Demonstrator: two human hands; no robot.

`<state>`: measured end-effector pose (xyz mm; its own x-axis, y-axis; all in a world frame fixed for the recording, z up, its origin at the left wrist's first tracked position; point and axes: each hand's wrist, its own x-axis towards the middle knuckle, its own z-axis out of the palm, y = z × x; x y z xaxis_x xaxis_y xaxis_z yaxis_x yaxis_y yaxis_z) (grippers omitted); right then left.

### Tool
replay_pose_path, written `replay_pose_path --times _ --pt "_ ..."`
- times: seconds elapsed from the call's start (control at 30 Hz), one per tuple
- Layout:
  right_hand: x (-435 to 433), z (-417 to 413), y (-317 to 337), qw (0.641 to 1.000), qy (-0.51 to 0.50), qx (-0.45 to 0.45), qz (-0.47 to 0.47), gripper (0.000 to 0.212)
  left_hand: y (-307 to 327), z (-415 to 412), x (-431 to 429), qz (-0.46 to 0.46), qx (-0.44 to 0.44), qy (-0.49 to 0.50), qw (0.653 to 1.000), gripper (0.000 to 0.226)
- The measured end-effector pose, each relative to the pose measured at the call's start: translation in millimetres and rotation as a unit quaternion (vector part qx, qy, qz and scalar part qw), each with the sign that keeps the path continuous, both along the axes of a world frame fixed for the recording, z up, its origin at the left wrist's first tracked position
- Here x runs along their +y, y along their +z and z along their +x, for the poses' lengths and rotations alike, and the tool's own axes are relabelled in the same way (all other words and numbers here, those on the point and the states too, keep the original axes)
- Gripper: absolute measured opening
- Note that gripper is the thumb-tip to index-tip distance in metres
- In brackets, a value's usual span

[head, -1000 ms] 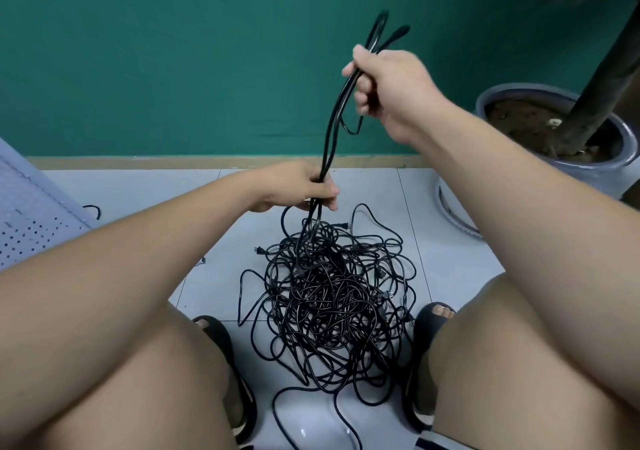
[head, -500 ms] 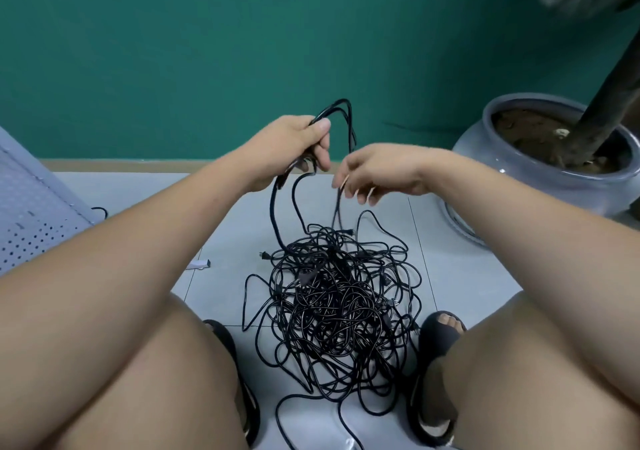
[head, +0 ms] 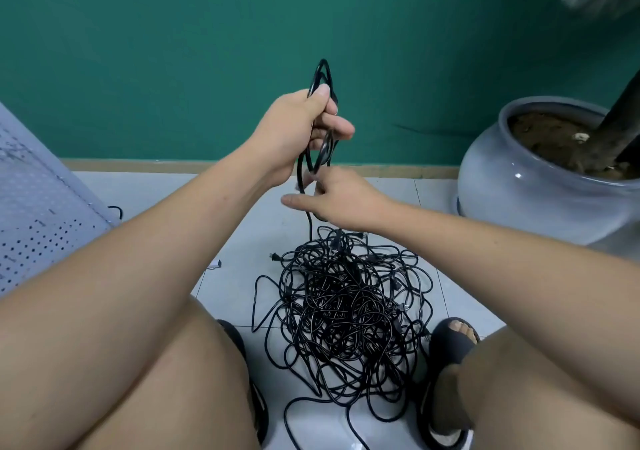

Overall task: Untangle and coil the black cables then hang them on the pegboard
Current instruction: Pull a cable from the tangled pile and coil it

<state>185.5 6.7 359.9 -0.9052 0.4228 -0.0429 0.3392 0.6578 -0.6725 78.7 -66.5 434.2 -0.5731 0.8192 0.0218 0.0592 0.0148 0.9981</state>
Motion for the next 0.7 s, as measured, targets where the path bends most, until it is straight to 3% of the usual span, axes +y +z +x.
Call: replay_pose_path --times 0.2,0.37,0.53,0.6,0.7 --pt "5 -5 -8 0.994 -0.078 0.004 0.073 0.044 2 -6 -3 0.032 -0.087 0.023 0.995 0.025" --pt "10 -5 -13 0.999 0.010 -0.011 0.040 0.049 6 1 -3 0.075 -0.224 0.004 0.972 0.022" --pt "1 -10 -18 0.999 0.025 0.020 -0.015 0.027 4 2 -3 0.050 -0.192 0.007 0.980 0.019" --pt "-1 -13 -21 1.000 -0.005 -0.003 -0.004 0.015 4 -2 -5 0.049 -0.197 0.011 0.979 0.018" --pt "1 -16 -26 0.997 -0.058 -0.043 0.022 0.014 7 -7 -10 0.054 -0.216 0.019 0.975 0.018"
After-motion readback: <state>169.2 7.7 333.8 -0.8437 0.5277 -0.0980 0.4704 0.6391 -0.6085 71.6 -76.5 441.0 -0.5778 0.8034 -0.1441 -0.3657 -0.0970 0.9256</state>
